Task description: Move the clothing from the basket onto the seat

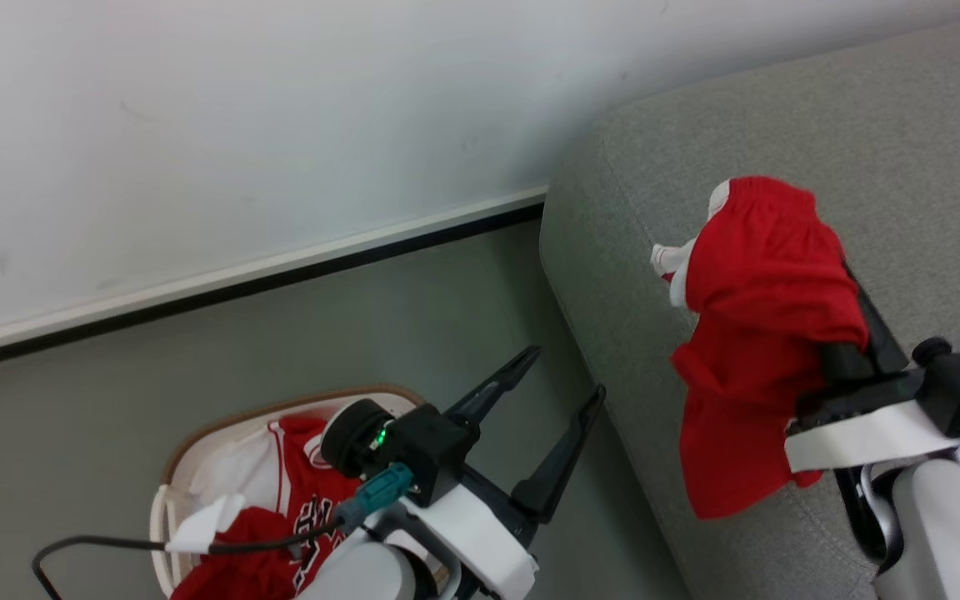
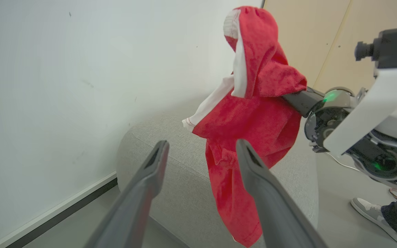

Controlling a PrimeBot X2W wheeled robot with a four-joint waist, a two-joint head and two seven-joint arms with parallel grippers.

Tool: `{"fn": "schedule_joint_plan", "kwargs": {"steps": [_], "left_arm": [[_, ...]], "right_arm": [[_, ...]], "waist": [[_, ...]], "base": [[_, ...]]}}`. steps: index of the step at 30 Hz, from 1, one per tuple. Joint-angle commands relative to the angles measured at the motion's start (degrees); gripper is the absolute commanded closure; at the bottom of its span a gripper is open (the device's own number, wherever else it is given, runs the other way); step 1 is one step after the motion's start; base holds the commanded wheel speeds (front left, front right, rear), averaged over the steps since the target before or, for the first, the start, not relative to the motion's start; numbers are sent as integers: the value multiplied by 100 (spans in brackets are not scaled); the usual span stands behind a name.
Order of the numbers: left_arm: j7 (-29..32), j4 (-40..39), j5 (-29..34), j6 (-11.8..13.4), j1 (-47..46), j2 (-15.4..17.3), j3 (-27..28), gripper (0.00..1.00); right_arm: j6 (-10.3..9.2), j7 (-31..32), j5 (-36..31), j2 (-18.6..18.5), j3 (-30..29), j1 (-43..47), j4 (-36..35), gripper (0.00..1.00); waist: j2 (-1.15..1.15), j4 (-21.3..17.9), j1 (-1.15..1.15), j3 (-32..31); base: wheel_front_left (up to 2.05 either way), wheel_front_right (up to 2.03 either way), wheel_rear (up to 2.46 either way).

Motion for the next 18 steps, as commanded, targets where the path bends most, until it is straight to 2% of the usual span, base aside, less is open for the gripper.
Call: {"fn": "schedule_joint_plan", "kwargs": {"steps": [1, 6, 10, 18], "left_arm": [[1, -12, 40, -8, -112, 19, 17, 0], [20, -15, 172, -119, -526, 1, -19, 0], [-22, 78, 236, -214, -854, -44, -41, 0], [-263, 310, 276, -310, -1283, -133, -29, 0]], "right_arm": [[-14, 3, 75, -61, -40, -216, 1, 100], [-14, 99, 75, -351, -418, -1187, 228, 100], [-14, 364, -167, -730, -822, -2183, 388, 100], [-14, 1177, -735, -1466, -1929, -4043, 1084, 100]], "waist": [[0, 71, 0, 315], [0, 350, 0, 1045], [0, 641, 0, 1526], [0, 1173, 0, 2031]], "base": [[0, 0, 0], [0, 0, 0], [0, 0, 0], [0, 0, 0]]}}
